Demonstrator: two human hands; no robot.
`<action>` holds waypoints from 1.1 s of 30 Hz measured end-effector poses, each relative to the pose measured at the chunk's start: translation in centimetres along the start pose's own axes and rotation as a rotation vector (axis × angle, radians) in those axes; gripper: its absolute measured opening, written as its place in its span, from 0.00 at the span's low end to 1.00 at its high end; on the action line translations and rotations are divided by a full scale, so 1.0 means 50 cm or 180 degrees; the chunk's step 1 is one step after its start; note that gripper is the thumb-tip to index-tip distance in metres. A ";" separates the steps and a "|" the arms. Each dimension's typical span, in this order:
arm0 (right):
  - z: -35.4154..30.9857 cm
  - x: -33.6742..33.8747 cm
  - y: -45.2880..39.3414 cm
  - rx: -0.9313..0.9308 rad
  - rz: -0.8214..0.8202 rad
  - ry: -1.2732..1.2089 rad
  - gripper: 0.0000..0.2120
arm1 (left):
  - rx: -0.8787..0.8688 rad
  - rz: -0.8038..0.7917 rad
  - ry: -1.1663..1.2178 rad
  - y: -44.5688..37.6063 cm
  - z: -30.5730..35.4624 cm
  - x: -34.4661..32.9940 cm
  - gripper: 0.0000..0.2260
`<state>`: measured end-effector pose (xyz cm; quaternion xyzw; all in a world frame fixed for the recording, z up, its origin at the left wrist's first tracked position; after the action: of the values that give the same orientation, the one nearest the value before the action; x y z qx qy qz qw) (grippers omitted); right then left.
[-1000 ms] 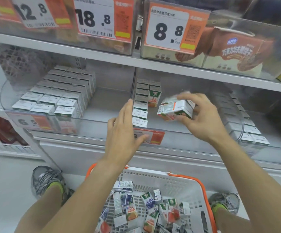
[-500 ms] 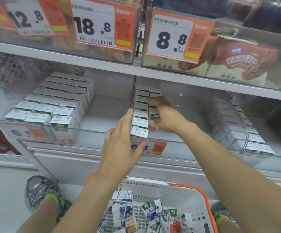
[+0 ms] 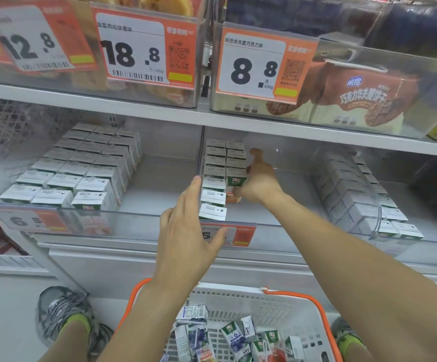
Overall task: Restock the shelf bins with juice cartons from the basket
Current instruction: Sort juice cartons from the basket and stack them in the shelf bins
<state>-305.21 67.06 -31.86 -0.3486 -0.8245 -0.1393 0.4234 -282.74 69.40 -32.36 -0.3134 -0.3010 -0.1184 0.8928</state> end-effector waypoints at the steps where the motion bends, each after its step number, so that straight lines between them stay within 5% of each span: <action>1: 0.002 -0.001 0.001 -0.0040 -0.0038 -0.0002 0.51 | 0.0008 0.0004 -0.0014 -0.001 -0.001 0.000 0.44; 5: 0.005 0.023 0.032 -0.0083 -0.0177 0.0280 0.49 | -0.0041 -0.0020 0.0041 0.001 0.000 0.002 0.44; 10: -0.008 0.111 0.230 0.1131 0.1458 -0.0753 0.17 | -0.0089 -0.0080 0.0211 0.002 -0.002 0.006 0.41; 12: 0.010 0.123 0.321 0.1297 0.1552 -0.1141 0.14 | -0.0276 0.0228 0.0482 0.011 0.018 0.022 0.34; 14: 0.050 0.110 0.370 0.1220 0.1236 -0.1227 0.13 | -0.0458 0.0430 0.0811 0.032 0.036 0.034 0.22; 18: 0.199 0.035 0.410 0.0824 -0.0041 -0.0666 0.08 | -0.0220 -0.0711 0.1229 0.103 0.054 -0.030 0.07; 23: 0.426 -0.065 0.503 -0.0040 -0.1546 0.0179 0.09 | 0.0051 -0.1701 0.0898 0.207 0.048 -0.150 0.03; 25: 0.480 -0.096 0.549 -0.0155 -0.2145 0.0742 0.16 | 0.0123 -0.2211 0.0671 0.250 0.025 -0.207 0.04; 29: 0.550 -0.134 0.631 -0.0055 -0.2653 0.1519 0.33 | 0.0434 -0.3161 0.0115 0.356 -0.035 -0.317 0.04; 33: 0.585 -0.159 0.655 0.0188 -0.2691 0.1860 0.27 | 0.0563 -0.4092 -0.0268 0.475 -0.070 -0.381 0.05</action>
<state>-296.95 102.30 -57.97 0.0807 -0.7442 -0.3666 0.5525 -286.68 86.06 -57.78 -0.0005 -0.4719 -0.5914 0.6538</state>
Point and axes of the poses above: each hand's wrist, its own y-axis away from the middle knuckle, its own x-axis out of the back of the hand, z = x × y, the point moved 3 cm from there along -y, towards the middle knuckle, and after that the axes turned 8 degrees about z, right-handed, at the moved point
